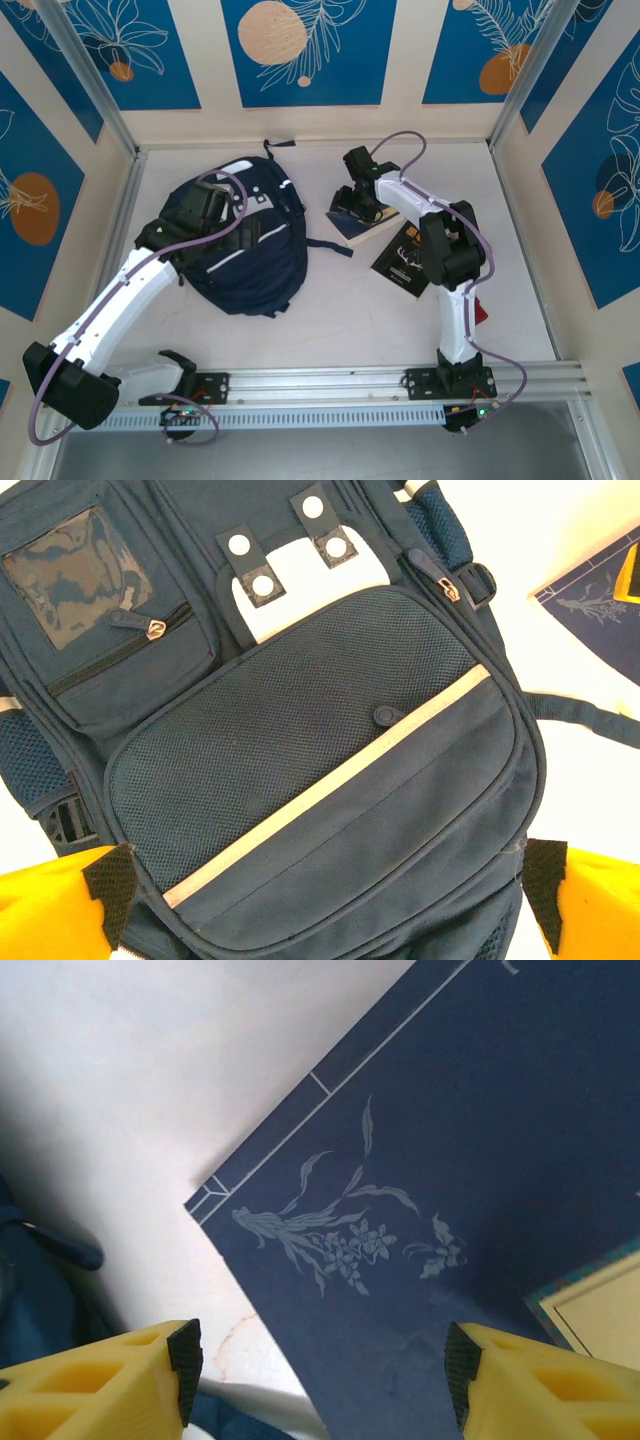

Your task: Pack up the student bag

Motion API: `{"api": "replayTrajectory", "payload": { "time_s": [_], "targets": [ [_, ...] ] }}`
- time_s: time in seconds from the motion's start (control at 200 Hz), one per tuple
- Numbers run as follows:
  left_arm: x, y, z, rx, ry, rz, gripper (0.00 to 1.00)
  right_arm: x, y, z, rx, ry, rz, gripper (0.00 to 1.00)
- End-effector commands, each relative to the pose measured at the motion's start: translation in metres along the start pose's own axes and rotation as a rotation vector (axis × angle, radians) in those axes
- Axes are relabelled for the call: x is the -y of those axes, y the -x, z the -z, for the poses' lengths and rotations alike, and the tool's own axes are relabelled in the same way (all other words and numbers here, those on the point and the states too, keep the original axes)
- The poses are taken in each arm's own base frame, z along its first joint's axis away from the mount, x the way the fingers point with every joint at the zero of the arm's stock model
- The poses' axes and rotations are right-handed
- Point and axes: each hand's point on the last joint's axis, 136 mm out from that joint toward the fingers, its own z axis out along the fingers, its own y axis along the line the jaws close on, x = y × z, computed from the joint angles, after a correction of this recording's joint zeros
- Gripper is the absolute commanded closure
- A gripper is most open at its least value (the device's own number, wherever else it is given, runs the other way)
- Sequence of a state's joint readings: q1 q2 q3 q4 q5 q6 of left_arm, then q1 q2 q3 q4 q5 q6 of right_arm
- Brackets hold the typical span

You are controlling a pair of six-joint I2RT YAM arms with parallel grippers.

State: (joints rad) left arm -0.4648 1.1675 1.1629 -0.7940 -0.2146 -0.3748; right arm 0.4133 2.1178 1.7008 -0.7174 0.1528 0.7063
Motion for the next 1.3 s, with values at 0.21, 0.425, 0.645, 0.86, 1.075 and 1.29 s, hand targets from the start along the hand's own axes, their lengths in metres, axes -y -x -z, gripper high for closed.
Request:
{"api": "replayTrajectory", "payload": {
  "time_s": [0.21, 0.425, 0.645, 0.86, 1.075, 1.29],
  "targets": [
    [-0.008, -0.007, 0.004, -0.01, 0.013, -0.01, 0.0, -0.001, -0.029, -0.034, -0.156, -0.037, 0.148, 0.28],
    [-0.01, -0.001, 0.011, 0.002, 0.024, -0.031, 0.0, 0.028, -0.072, -0.042, -0.252, -0.07, 0.15, 0.28],
    [0.001, -0.001, 0.009, -0.005, -0.033, -0.014, 0.0, 0.071, -0.118, -0.031, -0.308, -0.122, 0.147, 0.28],
    [0.014, 0.003, 0.004, -0.027, -0.084, -0.003, 0.0, 0.078, -0.113, 0.005, -0.217, -0.124, 0.155, 0.28],
    [0.017, 0.008, 0.004, -0.028, -0.091, 0.016, 0.0, 0.036, -0.07, 0.05, -0.051, -0.104, 0.216, 0.26],
    [0.024, 0.003, 0.001, -0.054, -0.129, 0.032, 0.0, 0.013, -0.043, 0.036, 0.011, -0.131, 0.196, 0.26]
  ]
}}
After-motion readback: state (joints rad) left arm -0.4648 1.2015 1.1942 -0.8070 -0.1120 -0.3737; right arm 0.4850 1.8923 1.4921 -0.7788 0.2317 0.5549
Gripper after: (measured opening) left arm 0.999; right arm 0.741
